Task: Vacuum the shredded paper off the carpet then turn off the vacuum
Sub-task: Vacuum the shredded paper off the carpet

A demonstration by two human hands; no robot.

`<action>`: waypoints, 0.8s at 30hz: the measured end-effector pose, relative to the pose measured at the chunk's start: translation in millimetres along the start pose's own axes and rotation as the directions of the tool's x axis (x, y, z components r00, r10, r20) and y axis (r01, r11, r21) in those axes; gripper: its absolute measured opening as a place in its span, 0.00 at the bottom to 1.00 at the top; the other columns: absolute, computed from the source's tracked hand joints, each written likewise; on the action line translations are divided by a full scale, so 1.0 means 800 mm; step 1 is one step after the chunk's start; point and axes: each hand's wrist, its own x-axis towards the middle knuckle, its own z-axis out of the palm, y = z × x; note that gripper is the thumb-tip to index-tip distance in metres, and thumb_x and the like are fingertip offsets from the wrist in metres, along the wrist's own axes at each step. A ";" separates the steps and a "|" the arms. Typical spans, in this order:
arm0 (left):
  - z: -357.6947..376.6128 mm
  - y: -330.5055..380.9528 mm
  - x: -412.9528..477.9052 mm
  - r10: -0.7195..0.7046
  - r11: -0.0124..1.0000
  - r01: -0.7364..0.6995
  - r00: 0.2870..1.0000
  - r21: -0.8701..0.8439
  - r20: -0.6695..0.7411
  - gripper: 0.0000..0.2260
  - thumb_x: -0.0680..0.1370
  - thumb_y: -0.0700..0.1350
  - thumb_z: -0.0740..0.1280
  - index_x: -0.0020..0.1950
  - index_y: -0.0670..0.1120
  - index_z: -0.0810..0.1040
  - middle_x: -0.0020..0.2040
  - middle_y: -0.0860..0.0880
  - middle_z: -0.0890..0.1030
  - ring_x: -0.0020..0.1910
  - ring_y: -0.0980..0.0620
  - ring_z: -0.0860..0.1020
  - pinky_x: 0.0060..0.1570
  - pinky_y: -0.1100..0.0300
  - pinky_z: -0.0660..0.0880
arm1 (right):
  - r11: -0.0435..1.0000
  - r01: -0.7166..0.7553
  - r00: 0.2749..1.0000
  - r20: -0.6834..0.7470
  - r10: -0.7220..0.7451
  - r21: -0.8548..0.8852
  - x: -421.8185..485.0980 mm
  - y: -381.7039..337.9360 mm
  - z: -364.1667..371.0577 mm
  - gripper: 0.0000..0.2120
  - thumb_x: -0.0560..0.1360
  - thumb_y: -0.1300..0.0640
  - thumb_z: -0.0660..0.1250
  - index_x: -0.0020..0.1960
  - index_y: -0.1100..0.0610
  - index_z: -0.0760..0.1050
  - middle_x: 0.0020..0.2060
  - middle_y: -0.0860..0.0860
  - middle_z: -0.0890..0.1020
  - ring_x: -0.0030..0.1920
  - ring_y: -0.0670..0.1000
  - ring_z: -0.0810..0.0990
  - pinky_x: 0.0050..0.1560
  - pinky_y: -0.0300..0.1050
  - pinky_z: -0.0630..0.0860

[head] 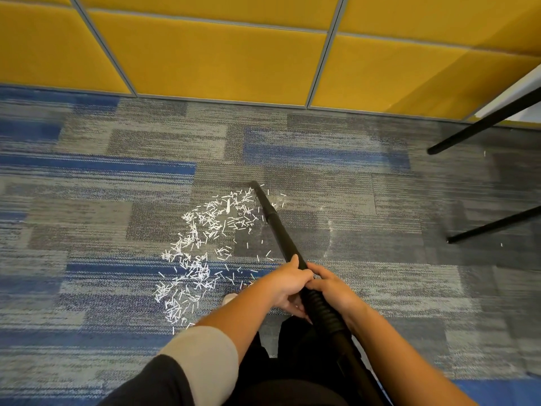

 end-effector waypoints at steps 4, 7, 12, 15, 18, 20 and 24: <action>0.001 0.001 0.001 -0.004 1.000 0.004 1.000 0.021 0.011 0.33 0.80 0.42 0.55 0.77 0.58 0.39 0.47 0.43 0.76 0.34 0.49 0.77 0.44 0.47 0.79 | 1.000 -0.007 1.000 -0.007 0.007 0.019 -0.002 0.001 -0.001 0.20 0.76 0.69 0.59 0.61 0.48 0.69 0.33 0.60 0.80 0.31 0.57 0.78 0.26 0.44 0.76; -0.001 0.000 -0.002 -0.001 1.000 0.001 1.000 0.026 0.005 0.32 0.80 0.42 0.55 0.77 0.57 0.39 0.44 0.44 0.77 0.32 0.49 0.77 0.42 0.49 0.79 | 1.000 -0.023 1.000 -0.015 0.023 0.006 -0.001 0.000 0.001 0.21 0.76 0.68 0.60 0.62 0.48 0.68 0.37 0.60 0.80 0.32 0.56 0.78 0.26 0.44 0.76; -0.001 -0.005 -0.005 0.002 1.000 -0.002 1.000 0.024 -0.003 0.32 0.81 0.41 0.55 0.77 0.57 0.39 0.43 0.44 0.76 0.32 0.49 0.78 0.43 0.48 0.79 | 1.000 0.025 1.000 -0.001 -0.025 -0.018 -0.006 0.003 0.007 0.22 0.76 0.70 0.58 0.64 0.50 0.70 0.40 0.57 0.80 0.34 0.53 0.78 0.29 0.40 0.76; 0.005 -0.006 -0.005 -0.006 0.999 0.006 1.000 0.053 -0.002 0.33 0.80 0.40 0.55 0.77 0.57 0.39 0.41 0.45 0.76 0.30 0.50 0.77 0.44 0.47 0.79 | 0.999 0.031 1.000 -0.003 -0.031 0.013 -0.009 0.011 0.004 0.22 0.76 0.71 0.58 0.64 0.51 0.71 0.40 0.57 0.80 0.34 0.53 0.78 0.29 0.40 0.76; 0.014 -0.007 -0.004 -0.016 0.996 0.015 1.000 0.084 0.018 0.32 0.80 0.41 0.55 0.77 0.56 0.39 0.40 0.45 0.76 0.28 0.50 0.77 0.40 0.49 0.79 | 0.999 0.010 0.999 -0.036 -0.009 0.042 -0.010 0.021 -0.003 0.23 0.76 0.70 0.58 0.68 0.53 0.69 0.40 0.59 0.80 0.33 0.54 0.79 0.30 0.42 0.76; 0.017 -0.008 -0.003 -0.015 0.995 0.013 1.000 0.100 0.025 0.33 0.80 0.41 0.55 0.77 0.56 0.38 0.42 0.44 0.75 0.29 0.50 0.76 0.37 0.50 0.79 | 0.999 0.001 0.998 -0.059 0.001 0.035 -0.010 0.027 -0.006 0.25 0.75 0.69 0.60 0.69 0.53 0.68 0.40 0.59 0.80 0.34 0.55 0.79 0.34 0.45 0.77; 0.013 -0.014 -0.007 -0.008 0.996 0.007 1.000 0.088 0.015 0.33 0.81 0.41 0.55 0.77 0.56 0.38 0.41 0.44 0.74 0.31 0.50 0.75 0.42 0.49 0.79 | 1.000 0.011 0.999 -0.050 -0.011 0.017 -0.009 0.031 -0.001 0.24 0.74 0.69 0.61 0.68 0.54 0.69 0.43 0.58 0.79 0.35 0.53 0.79 0.36 0.46 0.76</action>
